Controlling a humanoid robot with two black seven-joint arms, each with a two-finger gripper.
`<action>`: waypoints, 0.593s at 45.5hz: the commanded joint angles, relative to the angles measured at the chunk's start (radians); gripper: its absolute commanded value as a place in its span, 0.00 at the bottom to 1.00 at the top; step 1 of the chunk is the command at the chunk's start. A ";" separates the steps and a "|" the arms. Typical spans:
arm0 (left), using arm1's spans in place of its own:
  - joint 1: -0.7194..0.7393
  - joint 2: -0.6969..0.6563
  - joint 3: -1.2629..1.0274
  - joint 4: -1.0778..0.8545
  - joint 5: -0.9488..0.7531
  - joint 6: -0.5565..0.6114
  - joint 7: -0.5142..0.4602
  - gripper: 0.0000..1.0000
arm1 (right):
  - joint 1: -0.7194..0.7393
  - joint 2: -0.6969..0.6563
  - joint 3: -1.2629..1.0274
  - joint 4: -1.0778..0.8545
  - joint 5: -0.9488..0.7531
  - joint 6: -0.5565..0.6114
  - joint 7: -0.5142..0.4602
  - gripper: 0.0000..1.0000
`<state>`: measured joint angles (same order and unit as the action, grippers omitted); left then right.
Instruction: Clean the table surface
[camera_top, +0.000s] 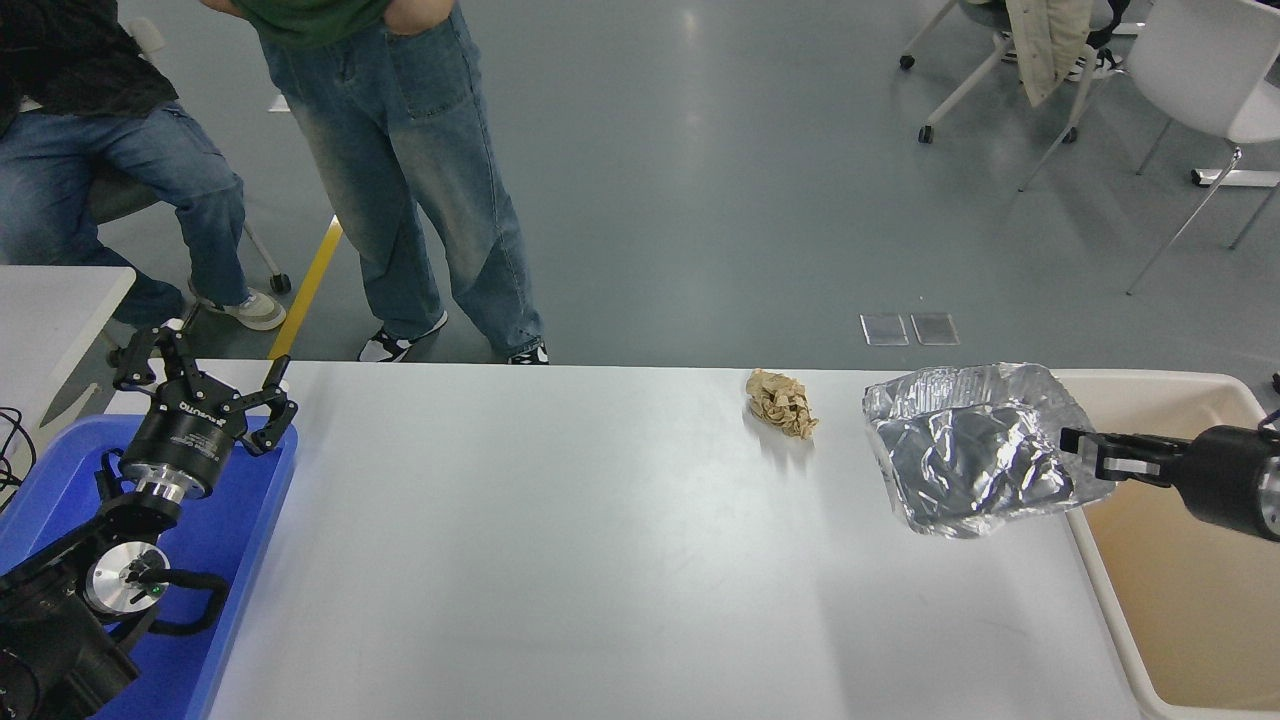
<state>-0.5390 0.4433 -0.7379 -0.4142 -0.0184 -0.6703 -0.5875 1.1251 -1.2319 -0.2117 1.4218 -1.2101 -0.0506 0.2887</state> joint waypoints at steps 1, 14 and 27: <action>0.001 0.000 0.000 0.000 0.000 0.000 0.000 1.00 | 0.007 -0.075 0.046 0.008 0.026 0.047 0.026 0.00; -0.001 0.000 0.000 0.000 0.000 0.000 0.000 1.00 | 0.001 -0.115 0.071 -0.029 0.083 0.069 0.040 0.00; 0.001 0.000 0.000 0.000 0.000 0.000 0.000 1.00 | -0.152 -0.011 0.066 -0.314 0.316 0.064 0.040 0.00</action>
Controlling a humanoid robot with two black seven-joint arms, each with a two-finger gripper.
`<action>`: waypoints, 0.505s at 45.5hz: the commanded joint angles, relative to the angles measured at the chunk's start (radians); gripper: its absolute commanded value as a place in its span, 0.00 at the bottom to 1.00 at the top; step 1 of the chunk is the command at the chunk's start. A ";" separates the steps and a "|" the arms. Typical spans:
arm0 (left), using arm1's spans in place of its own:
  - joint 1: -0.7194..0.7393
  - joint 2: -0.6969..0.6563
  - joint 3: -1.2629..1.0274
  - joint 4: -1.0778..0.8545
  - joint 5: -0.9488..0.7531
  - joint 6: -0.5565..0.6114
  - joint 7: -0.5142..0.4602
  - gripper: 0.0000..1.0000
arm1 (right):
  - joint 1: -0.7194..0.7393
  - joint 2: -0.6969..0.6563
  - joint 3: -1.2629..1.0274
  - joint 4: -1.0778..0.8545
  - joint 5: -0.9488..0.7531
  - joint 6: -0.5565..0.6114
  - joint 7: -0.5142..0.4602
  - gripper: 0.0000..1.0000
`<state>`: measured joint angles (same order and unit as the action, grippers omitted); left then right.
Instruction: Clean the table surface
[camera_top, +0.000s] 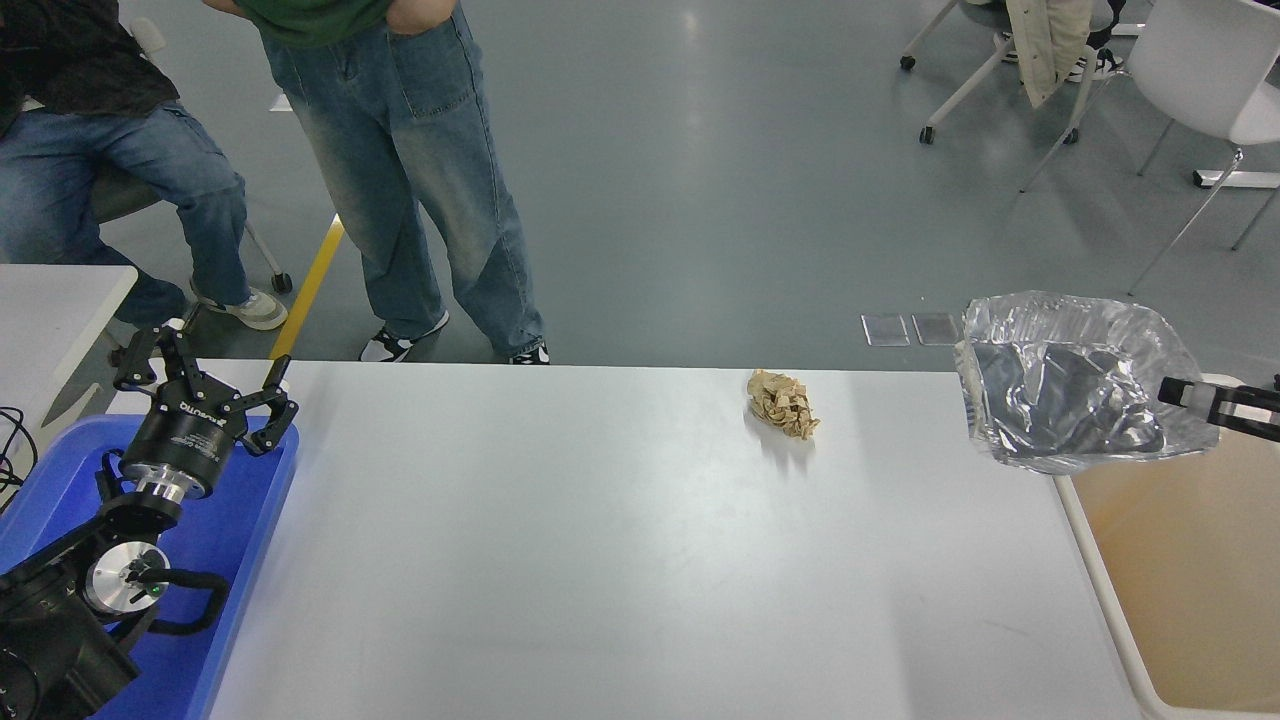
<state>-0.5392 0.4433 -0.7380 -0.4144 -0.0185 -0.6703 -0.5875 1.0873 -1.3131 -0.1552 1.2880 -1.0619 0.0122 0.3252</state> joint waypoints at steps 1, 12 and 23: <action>0.001 0.000 0.000 0.000 0.000 0.000 0.000 1.00 | -0.128 0.083 0.011 -0.205 0.181 0.000 0.003 0.00; 0.001 0.000 0.000 0.000 0.000 0.000 0.000 1.00 | -0.265 0.253 0.014 -0.475 0.347 -0.008 0.011 0.00; 0.001 0.000 0.000 0.000 0.000 0.000 0.000 1.00 | -0.392 0.495 0.014 -0.811 0.461 -0.005 0.015 0.00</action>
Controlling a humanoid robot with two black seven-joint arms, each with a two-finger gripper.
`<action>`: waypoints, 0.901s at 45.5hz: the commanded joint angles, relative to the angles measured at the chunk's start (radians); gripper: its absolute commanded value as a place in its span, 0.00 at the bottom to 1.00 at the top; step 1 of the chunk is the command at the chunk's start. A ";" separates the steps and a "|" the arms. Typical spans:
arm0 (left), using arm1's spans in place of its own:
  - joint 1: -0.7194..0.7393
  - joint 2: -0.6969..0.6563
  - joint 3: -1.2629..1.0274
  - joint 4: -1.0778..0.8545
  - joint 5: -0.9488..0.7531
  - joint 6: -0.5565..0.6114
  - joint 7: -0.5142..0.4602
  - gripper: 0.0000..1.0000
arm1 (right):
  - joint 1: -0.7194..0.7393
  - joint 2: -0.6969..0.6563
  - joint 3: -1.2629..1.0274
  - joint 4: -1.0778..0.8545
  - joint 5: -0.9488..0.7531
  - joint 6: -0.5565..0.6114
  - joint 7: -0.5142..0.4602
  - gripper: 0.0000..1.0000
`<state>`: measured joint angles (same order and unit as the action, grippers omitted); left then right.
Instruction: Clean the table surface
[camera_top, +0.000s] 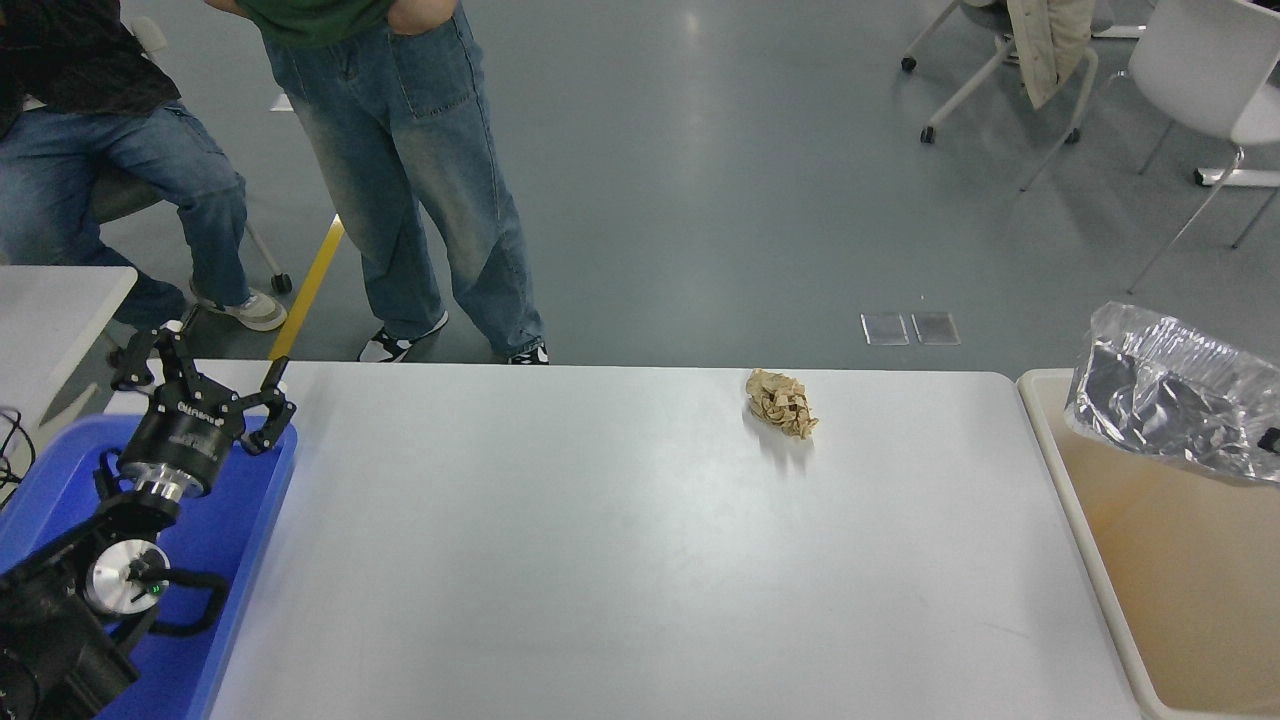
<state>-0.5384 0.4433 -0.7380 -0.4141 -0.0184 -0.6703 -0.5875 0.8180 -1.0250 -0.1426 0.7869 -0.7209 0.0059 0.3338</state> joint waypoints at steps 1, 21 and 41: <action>-0.002 0.000 0.000 0.000 0.000 0.000 0.000 1.00 | -0.131 0.227 0.002 -0.342 0.123 0.002 0.013 0.00; 0.000 0.000 0.000 0.000 0.000 0.000 0.000 1.00 | -0.233 0.514 0.000 -0.762 0.251 0.017 0.004 0.00; 0.000 0.000 0.000 0.000 0.000 0.000 0.000 1.00 | -0.280 0.546 0.002 -0.798 0.541 -0.007 -0.144 0.00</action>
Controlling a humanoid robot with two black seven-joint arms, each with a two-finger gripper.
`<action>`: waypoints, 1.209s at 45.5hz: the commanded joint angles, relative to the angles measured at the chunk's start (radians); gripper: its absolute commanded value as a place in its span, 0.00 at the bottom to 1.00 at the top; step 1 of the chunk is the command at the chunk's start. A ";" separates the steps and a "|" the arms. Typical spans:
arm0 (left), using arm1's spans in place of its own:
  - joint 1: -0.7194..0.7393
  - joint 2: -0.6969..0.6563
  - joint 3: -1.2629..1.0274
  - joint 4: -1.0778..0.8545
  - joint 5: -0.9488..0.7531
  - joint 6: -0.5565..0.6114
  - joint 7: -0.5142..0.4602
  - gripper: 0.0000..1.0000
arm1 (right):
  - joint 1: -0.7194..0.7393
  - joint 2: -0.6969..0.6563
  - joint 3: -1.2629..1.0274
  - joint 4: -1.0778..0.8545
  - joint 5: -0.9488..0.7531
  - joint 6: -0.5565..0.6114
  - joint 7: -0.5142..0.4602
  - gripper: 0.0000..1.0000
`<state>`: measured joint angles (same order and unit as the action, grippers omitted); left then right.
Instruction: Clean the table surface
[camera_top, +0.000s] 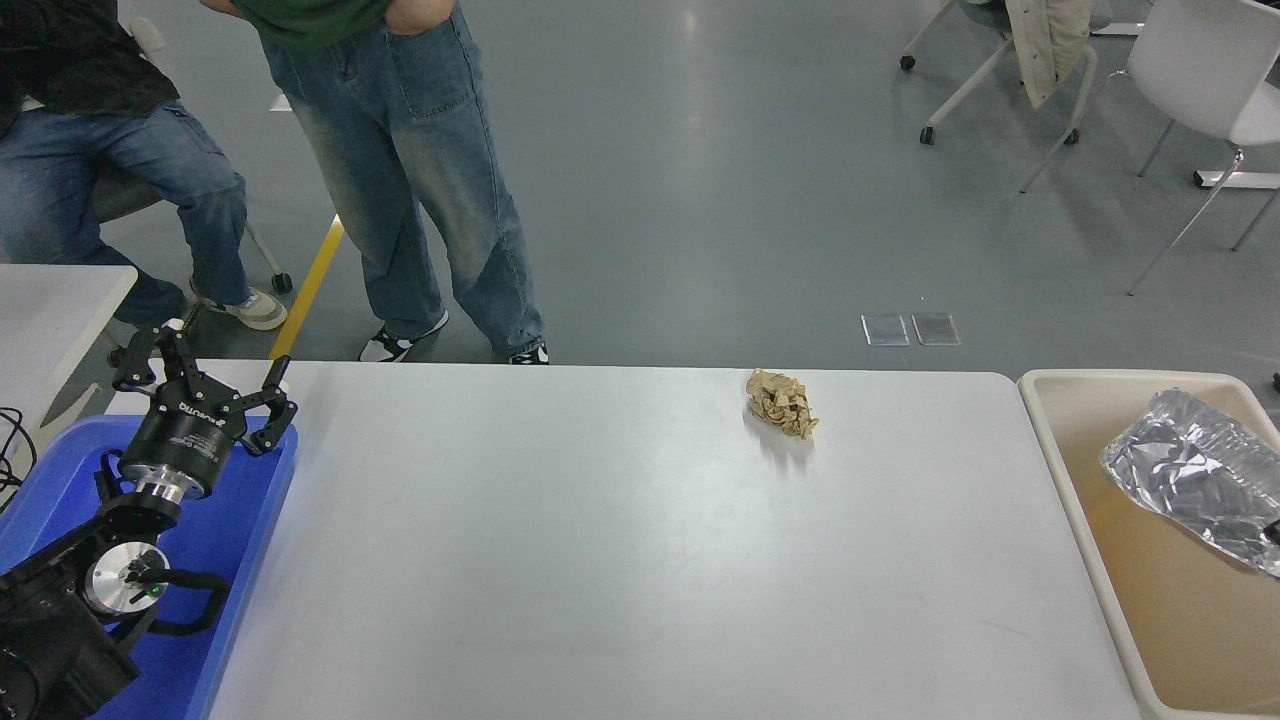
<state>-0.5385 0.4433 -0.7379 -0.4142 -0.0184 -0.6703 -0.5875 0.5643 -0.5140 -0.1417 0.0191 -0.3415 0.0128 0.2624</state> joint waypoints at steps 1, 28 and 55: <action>0.000 0.000 0.000 0.000 0.000 0.000 0.000 1.00 | -0.026 0.043 0.001 -0.030 0.174 -0.020 -0.078 0.00; 0.000 0.000 0.000 0.000 0.000 0.000 0.000 1.00 | -0.024 0.123 0.048 -0.030 0.240 -0.131 -0.137 0.00; 0.000 0.000 0.000 0.000 0.000 0.000 0.000 1.00 | -0.027 0.129 0.041 -0.048 0.239 -0.257 -0.135 0.98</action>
<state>-0.5384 0.4433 -0.7379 -0.4142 -0.0184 -0.6703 -0.5875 0.5384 -0.3852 -0.0975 -0.0219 -0.1036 -0.2066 0.1277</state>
